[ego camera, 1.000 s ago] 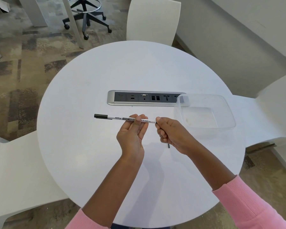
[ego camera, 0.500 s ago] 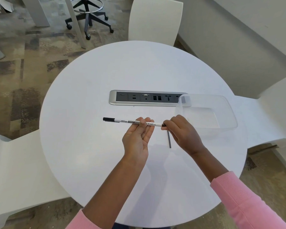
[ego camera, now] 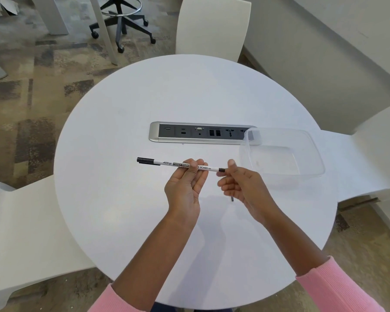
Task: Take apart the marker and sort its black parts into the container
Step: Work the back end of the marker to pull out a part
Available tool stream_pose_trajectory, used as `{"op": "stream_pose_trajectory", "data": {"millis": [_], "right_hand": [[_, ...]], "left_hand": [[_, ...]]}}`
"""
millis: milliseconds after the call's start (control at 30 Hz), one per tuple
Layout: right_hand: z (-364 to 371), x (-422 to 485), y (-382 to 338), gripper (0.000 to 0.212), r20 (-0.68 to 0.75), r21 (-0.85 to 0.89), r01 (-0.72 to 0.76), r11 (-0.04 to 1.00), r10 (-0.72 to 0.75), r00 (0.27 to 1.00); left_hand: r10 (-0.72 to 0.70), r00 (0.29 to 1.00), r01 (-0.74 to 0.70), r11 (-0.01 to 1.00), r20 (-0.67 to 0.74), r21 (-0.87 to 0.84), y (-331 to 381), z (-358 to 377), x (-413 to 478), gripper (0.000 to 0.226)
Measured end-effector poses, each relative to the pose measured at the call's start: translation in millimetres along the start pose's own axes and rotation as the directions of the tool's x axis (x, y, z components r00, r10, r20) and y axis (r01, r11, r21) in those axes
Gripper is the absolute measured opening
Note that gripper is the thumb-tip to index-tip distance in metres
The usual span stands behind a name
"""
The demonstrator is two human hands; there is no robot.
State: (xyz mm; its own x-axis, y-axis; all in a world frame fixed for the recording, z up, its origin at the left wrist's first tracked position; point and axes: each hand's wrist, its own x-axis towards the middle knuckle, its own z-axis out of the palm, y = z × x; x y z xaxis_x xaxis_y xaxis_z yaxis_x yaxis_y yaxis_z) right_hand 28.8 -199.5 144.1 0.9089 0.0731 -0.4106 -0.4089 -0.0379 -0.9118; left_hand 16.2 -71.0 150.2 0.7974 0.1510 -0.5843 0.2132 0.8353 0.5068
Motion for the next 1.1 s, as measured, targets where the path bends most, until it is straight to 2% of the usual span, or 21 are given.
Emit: {"op": "stream_pose_trajectory", "data": {"millis": [133, 200, 300, 400, 533, 600, 667, 700, 733, 767, 800, 867, 900, 933, 1033, 1100], "right_hand": [[2.0, -1.0, -6.0, 0.037, 0.051, -0.063, -0.086, 0.994, 0.09, 0.995], [2.6, -0.5, -6.7, 0.037, 0.07, -0.08, -0.062, 0.995, 0.068, 0.995], [5.9, -1.8, -5.6, 0.037, 0.065, -0.193, 0.09, 0.977, -0.079, 0.995], [5.7, -1.2, -1.6, 0.037, 0.064, -0.338, 0.28, 0.899, -0.275, 0.959], [1.1, 2.7, 5.1, 0.03, 0.109, -0.507, 0.504, 0.699, -0.528, 0.842], [-4.4, 5.8, 6.1, 0.028, 0.205, -0.607, 0.619, 0.499, -0.654, 0.728], [-12.1, 11.5, 5.3, 0.039, 0.326, -0.693, 0.677, 0.246, -0.731, 0.599], [-16.6, 14.7, 4.9, 0.043, 0.371, -0.71, 0.686, 0.158, -0.744, 0.555], [-19.8, 16.6, 4.5, 0.044, 0.389, -0.72, 0.682, 0.128, -0.74, 0.549], [-20.9, 16.9, 4.7, 0.042, 0.372, -0.722, 0.67, 0.174, -0.718, 0.588], [-19.8, 15.4, 5.4, 0.037, 0.327, -0.698, 0.651, 0.3, -0.675, 0.662], [-12.8, 11.0, 6.2, 0.036, 0.206, -0.535, 0.525, 0.661, -0.501, 0.841], [-7.8, 8.7, 5.4, 0.043, 0.156, -0.43, 0.422, 0.798, -0.395, 0.905], [-3.5, 7.1, 4.4, 0.049, 0.129, -0.334, 0.318, 0.887, -0.292, 0.948], [4.9, 4.1, 0.9, 0.051, 0.16, -0.152, 0.082, 0.985, -0.057, 0.985], [7.3, 3.2, 0.0, 0.047, 0.169, -0.085, 0.017, 0.996, -0.002, 0.986]], "left_hand": [[0.005, 1.0, -0.005, 1.0, 0.024, 0.015, -2.3, 0.3, -2.1, 0.013], [0.008, 1.0, -0.009, 1.0, 0.024, 0.019, -1.8, 0.7, -2.5, 0.013], [0.009, 1.0, -0.009, 1.0, 0.019, 0.011, 0.6, 1.6, -2.3, 0.011], [-0.005, 1.0, 0.005, 1.0, 0.018, -0.004, 2.2, 2.2, -2.8, 0.011], [-0.05, 0.999, 0.05, 0.998, 0.013, -0.042, 2.6, 1.8, -3.6, 0.009], [-0.07, 0.997, 0.07, 0.996, 0.014, -0.054, 2.6, 1.5, -4.4, 0.009], [-0.075, 0.997, 0.076, 0.996, 0.017, -0.05, 2.0, 1.4, -5.5, 0.009], [-0.075, 0.997, 0.076, 0.996, 0.017, -0.045, 1.7, 1.7, -6.0, 0.01], [-0.072, 0.997, 0.073, 0.997, 0.017, -0.041, 1.5, 2.2, -6.0, 0.01], [-0.066, 0.998, 0.066, 0.997, 0.015, -0.038, 1.8, 2.7, -5.7, 0.01], [-0.056, 0.998, 0.056, 0.998, 0.013, -0.034, 2.4, 3.1, -4.9, 0.011], [-0.032, 0.999, 0.032, 0.999, 0.012, -0.024, 4.1, 3.4, -2.8, 0.012], [-0.02, 1.0, 0.02, 1.0, 0.016, -0.016, 4.5, 3.3, -1.9, 0.012], [-0.01, 1.0, 0.01, 1.0, 0.02, -0.007, 4.3, 3.1, -1.4, 0.012], [0.004, 1.0, -0.004, 1.0, 0.029, 0.013, 2.3, 1.6, -1.4, 0.01], [0.011, 0.999, -0.012, 1.0, 0.03, 0.025, 1.2, 0.7, -1.5, 0.01]]}}
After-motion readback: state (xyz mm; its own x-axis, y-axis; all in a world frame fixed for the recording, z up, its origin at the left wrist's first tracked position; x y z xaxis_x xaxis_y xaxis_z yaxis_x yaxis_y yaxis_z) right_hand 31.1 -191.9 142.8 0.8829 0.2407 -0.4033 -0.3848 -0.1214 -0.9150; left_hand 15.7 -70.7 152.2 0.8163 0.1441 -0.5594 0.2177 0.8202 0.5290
